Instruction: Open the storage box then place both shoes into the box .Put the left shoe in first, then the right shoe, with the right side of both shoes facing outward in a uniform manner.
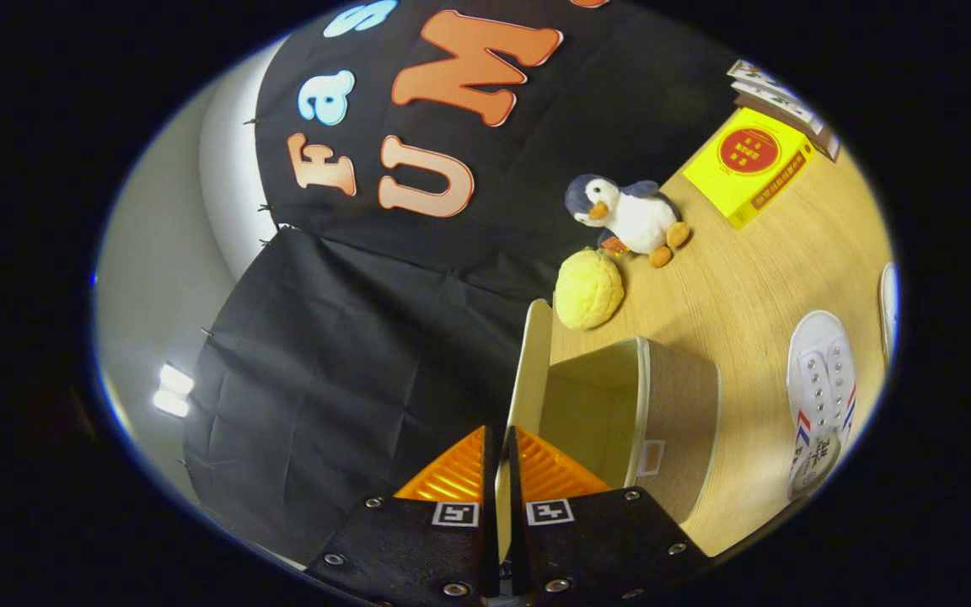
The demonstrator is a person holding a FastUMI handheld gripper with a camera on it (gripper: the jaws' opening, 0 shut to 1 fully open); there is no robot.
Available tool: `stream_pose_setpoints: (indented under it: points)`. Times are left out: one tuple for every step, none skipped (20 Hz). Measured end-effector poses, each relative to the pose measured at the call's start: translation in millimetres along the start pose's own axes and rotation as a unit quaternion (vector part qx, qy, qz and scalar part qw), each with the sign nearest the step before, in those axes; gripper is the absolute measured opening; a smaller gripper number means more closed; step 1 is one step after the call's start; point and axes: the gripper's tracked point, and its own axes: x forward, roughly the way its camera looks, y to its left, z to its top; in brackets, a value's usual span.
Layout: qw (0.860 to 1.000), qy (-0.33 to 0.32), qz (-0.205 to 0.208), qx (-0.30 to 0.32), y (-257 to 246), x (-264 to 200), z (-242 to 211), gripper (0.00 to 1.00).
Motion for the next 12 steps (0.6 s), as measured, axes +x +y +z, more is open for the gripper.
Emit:
stream_pose_setpoints:
  points:
    - [1.000, 0.004, 0.002, -0.004, 6.2, 6.0, -1.1, 0.06]
    - [1.000, 0.005, 0.013, -0.007, 18.8, 8.9, -1.7, 0.06]
    - [1.000, 0.007, 0.010, -0.016, 22.6, 17.5, -3.1, 0.06]
    - [1.000, 0.016, -0.001, -0.026, 19.8, 25.0, -9.4, 0.06]
    - [0.999, 0.030, -0.007, -0.029, 19.1, 32.7, -16.4, 0.06]
    - [0.999, 0.040, -0.008, -0.032, 21.8, 34.5, -24.6, 0.06]
    - [0.998, 0.044, -0.021, -0.043, 13.7, 38.1, -29.5, 0.06]
    - [0.996, 0.045, -0.047, -0.061, 2.3, 40.3, -32.0, 0.06]
    - [0.994, 0.047, -0.072, -0.075, -15.1, 42.3, -34.6, 0.09]
    - [0.992, 0.051, -0.090, -0.077, -30.8, 40.0, -38.8, 0.12]
    - [0.991, 0.055, -0.102, -0.069, -43.0, 38.2, -42.3, 0.27]
    - [0.990, 0.057, -0.112, -0.060, -52.5, 35.1, -46.2, 0.34]
